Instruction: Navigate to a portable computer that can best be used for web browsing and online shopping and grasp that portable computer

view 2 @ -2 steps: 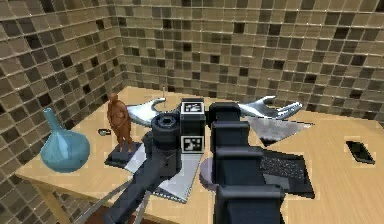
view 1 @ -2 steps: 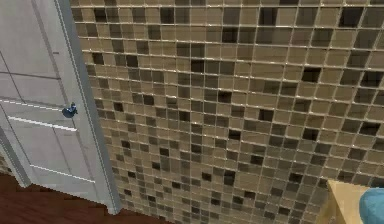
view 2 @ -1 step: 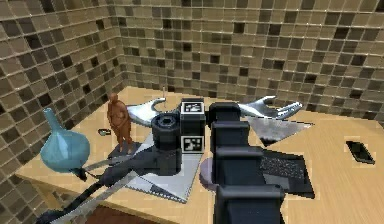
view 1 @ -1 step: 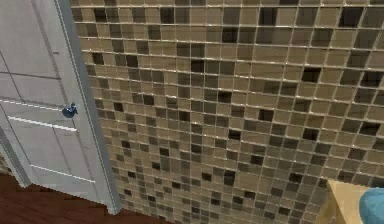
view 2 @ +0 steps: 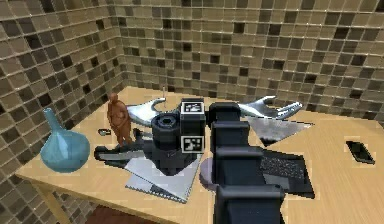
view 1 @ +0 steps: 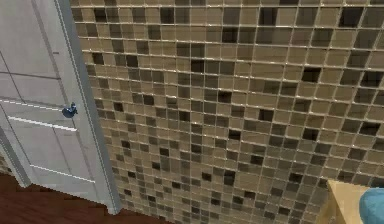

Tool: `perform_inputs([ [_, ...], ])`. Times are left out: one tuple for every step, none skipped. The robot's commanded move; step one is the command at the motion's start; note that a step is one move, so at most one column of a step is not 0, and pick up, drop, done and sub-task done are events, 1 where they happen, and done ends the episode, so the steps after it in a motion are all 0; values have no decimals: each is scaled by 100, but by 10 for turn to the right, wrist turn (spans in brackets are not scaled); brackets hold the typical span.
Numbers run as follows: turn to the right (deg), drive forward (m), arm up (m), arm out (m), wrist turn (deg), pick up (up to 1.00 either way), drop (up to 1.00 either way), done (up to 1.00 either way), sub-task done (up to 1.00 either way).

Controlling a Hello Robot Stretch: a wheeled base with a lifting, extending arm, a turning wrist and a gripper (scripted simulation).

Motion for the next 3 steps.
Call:
perform_inputs([
  [0, 0, 0, 0, 450, 0, 0, 0, 0],
  [0, 0, 0, 0, 30, 0, 0, 0, 0],
  [0, 0, -30, 0, 0, 0, 0, 0, 0],
])
